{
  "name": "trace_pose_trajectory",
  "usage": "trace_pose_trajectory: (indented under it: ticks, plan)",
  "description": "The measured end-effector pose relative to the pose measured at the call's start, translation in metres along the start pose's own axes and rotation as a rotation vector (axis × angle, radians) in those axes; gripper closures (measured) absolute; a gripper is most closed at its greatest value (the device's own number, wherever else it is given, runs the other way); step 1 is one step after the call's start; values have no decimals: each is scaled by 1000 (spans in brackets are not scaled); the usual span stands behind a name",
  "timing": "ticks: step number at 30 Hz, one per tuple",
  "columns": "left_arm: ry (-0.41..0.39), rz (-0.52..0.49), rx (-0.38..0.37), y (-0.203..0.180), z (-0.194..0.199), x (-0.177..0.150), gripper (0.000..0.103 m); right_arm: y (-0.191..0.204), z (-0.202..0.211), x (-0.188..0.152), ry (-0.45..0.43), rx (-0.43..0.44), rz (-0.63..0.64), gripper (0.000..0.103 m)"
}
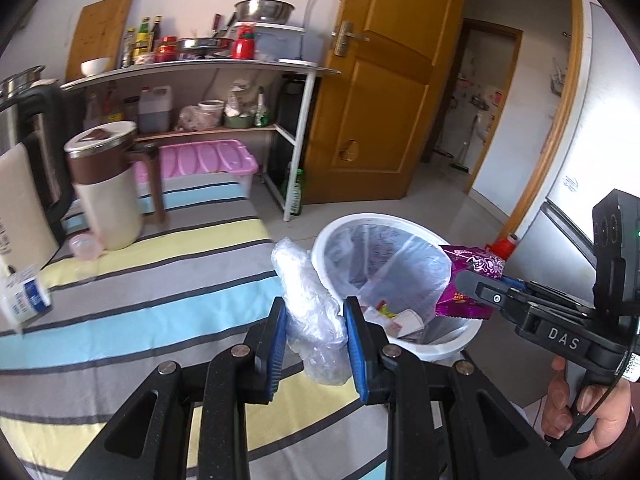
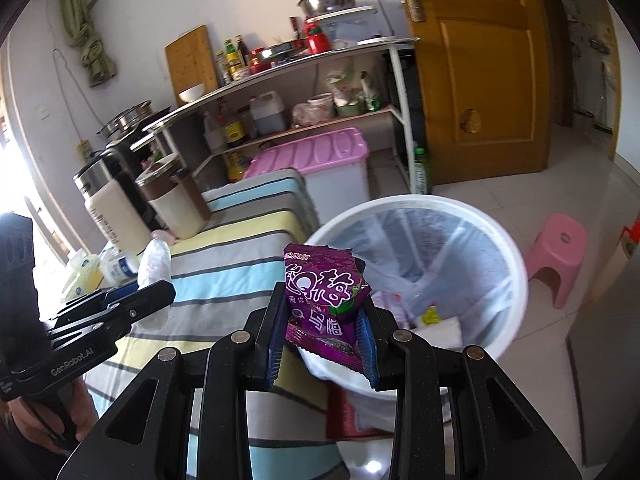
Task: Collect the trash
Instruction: 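Carry the candy bag and plastic bag over the white bin with both tools, then open both grippers to drop the bags into the bin, then move both tools back over the table toward the yogurt cup and clear cup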
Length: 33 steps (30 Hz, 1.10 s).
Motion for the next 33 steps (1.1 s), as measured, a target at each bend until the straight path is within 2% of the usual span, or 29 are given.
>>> trace_pose_trajectory:
  ticks: [16, 21, 22, 24, 26, 27, 33]
  plan:
    - [78, -81, -84, -48, -76, 8, 74, -75, -15, -6, 38, -100, -72, 70]
    - [105, -85, -97, -54, -98, 7, 74, -88, -25, -11, 64, -113, -80, 68]
    - [107, -86, -99, -55, -102, 8, 74, -89, -27, -11, 66, -114, -80, 64]
    - [113, -78, -105, -56, -108, 11, 72, -93, -31, -13, 72, -120, -83, 60]
    - [107, -66, -107, -54, -109, 12, 59, -95, -33, -14, 73, -125, -90, 56]
    - [102, -60, -110, -53, -110, 13, 57, -96, -34, -14, 73, -124, -93, 53]
    - [92, -39, -112, -46, -102, 13, 56, -96, -30, -16, 64, -121, -102, 50]
Point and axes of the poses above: each gripper's, at about its wrist camera, not at the fingertips, and z roughly against the way its jaws point, y to its left, x to its top, the point moved 9 cm from there along -z, roughly the way its jaws point, and after that the axes turned 2 degrees about z, right-handed, at the moved point
